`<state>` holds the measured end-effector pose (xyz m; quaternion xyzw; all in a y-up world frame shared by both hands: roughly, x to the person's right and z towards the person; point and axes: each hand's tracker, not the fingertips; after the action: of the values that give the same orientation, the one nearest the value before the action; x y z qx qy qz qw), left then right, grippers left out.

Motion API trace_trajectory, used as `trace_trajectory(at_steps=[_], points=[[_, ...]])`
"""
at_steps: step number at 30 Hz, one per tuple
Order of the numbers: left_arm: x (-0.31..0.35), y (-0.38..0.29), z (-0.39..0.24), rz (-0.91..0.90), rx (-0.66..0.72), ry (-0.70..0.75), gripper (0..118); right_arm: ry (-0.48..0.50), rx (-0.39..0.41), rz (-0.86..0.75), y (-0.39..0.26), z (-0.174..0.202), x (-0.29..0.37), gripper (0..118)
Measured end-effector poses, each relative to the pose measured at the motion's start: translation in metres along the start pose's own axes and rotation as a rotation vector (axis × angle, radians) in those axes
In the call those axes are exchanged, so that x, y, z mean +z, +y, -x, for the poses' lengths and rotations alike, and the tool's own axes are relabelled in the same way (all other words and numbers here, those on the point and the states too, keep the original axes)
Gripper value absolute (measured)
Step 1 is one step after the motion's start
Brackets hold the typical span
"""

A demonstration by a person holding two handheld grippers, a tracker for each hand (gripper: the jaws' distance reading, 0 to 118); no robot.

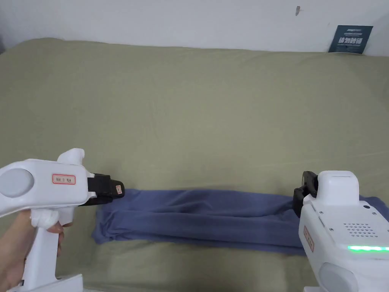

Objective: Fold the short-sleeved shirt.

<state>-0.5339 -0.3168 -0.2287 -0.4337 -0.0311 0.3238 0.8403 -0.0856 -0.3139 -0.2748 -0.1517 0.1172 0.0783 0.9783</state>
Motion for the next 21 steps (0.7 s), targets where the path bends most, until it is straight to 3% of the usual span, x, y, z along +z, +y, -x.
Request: trace_trajectory(at_steps=[10,11,13,14,16,18,21], points=[[-0.01,0.01,0.073,0.116,0.16,-0.08,5,0.043,-0.031,0.041,-0.014,0.027,-0.006,0],[-0.012,0.015,0.085,0.122,0.161,-0.079,28,0.048,-0.032,0.047,-0.015,0.028,-0.006,0],[-0.014,0.016,0.088,0.122,0.144,-0.075,105,0.051,-0.03,0.053,-0.017,0.03,-0.006,0],[-0.018,0.016,0.089,0.126,0.146,-0.081,115,0.05,-0.029,0.055,-0.018,0.03,-0.008,0],[-0.022,0.005,0.074,0.108,0.168,-0.148,118,0.06,-0.032,0.067,-0.018,0.03,-0.008,0],[-0.037,0.014,0.105,0.148,0.2,-0.157,108,0.066,-0.042,0.078,-0.02,0.029,-0.009,0],[-0.052,0.016,0.109,0.152,0.199,-0.176,108,0.074,-0.054,0.093,-0.022,0.028,-0.012,0]])
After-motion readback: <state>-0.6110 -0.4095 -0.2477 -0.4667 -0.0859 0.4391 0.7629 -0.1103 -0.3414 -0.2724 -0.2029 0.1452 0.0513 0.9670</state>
